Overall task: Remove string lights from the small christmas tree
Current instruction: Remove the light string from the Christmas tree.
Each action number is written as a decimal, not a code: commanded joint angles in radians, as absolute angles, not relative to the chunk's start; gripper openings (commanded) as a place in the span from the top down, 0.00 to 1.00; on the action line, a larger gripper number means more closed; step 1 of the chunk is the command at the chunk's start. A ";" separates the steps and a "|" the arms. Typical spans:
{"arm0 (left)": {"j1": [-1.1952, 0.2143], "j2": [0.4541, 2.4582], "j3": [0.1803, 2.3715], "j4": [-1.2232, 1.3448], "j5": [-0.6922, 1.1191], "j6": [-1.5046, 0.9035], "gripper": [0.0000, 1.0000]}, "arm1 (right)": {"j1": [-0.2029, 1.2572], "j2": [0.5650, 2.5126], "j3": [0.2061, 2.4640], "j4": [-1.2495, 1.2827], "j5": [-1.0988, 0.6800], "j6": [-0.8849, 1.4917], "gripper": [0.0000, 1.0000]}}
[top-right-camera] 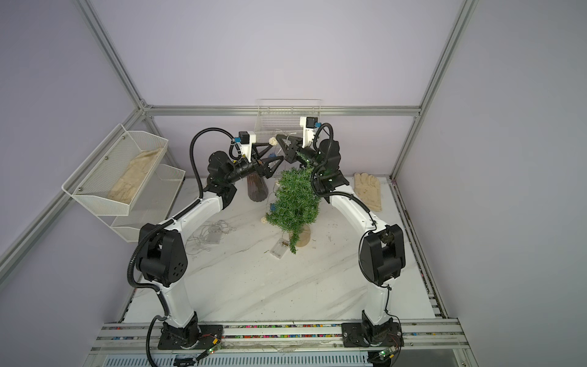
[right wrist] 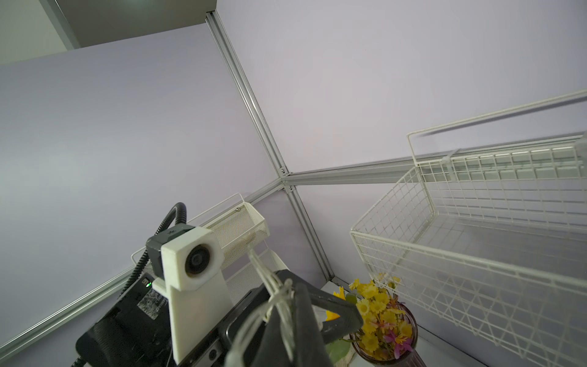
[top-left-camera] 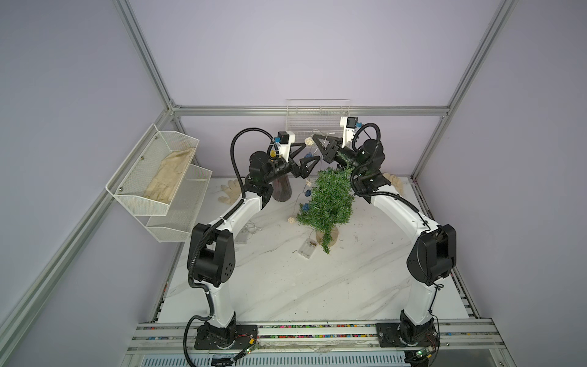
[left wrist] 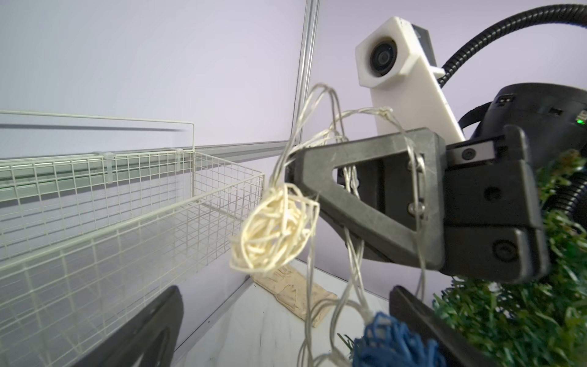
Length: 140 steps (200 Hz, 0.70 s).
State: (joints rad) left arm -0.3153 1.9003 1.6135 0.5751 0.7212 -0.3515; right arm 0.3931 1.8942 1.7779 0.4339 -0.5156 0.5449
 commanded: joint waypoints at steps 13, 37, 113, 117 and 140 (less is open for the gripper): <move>-0.333 1.915 1.721 0.582 0.750 -0.347 0.00 | 0.403 1.916 1.806 0.419 -0.527 0.541 1.00; -0.337 1.930 1.744 0.579 0.756 -0.352 0.00 | 0.405 1.916 1.807 0.419 -0.527 0.541 1.00; -0.339 1.938 1.746 0.598 0.726 -0.361 0.67 | 0.408 1.919 1.811 0.416 -0.527 0.540 1.00; -0.338 1.937 1.744 0.596 0.721 -0.361 0.72 | 0.407 1.919 1.811 0.415 -0.528 0.540 1.00; -0.337 1.927 1.732 0.583 0.678 -0.364 1.00 | 0.408 1.916 1.811 0.409 -0.522 0.536 1.00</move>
